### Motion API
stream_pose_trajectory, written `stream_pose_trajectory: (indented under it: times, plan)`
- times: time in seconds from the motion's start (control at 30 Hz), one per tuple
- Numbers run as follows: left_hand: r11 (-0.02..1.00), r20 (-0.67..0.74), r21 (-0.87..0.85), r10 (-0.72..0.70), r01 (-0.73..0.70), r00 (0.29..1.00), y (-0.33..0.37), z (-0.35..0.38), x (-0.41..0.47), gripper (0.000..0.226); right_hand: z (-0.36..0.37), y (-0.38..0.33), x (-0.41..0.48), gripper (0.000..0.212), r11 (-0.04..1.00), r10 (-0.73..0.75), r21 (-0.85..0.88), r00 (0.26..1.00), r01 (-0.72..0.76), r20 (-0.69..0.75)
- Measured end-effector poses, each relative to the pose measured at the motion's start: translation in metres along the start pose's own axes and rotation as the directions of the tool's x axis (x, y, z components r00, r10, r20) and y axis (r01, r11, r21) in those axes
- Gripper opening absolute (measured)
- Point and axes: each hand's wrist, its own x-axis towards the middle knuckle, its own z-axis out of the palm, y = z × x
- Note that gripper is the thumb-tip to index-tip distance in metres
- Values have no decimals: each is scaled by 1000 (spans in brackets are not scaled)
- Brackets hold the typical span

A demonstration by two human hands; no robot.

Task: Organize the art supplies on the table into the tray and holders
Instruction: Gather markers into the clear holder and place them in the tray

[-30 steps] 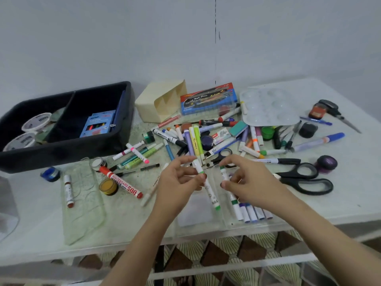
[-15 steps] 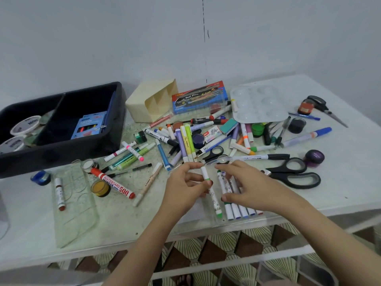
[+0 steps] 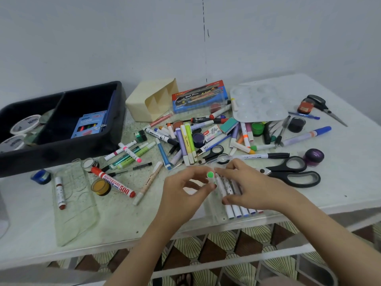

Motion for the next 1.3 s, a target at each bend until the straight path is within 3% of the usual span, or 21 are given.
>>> stream_pose_trajectory:
  times: [0.1,0.17,0.33,0.5,0.6,0.7,1.07,1.3]
  plan:
    - [931,38,176,317,-318,948,-5,1,-8,13,0,2,1,83,999,3,38,1000,-3,3]
    - [881,115,261,377,-394,919,-13,2,-13,11,0,4,2,84,999,3,51,1000,-3,9]
    - [852,258,360,301,-381,918,-29,4,-20,19,-1,5,2,84,998,-7,57,1000,6,17]
    - [932,178,289,171,-218,969,-19,3,-19,29,-4,6,1,90,999,-23,42,998,21,61]
    - [903,256,418,-11,-100,967,-22,1,-11,57,-6,7,1,96,999,-43,31,996,41,79]
    - [826,395,557,-178,-81,901,-25,2,-5,79,-6,6,-1,94,999,-45,7,995,45,88]
    - [854,400,512,-143,-91,905,-21,0,0,84,-8,-4,1,92,995,15,-101,990,-1,141]
    - [797,424,588,-160,-137,891,-14,1,4,83,-8,-4,0,91,996,15,-94,989,-1,148]
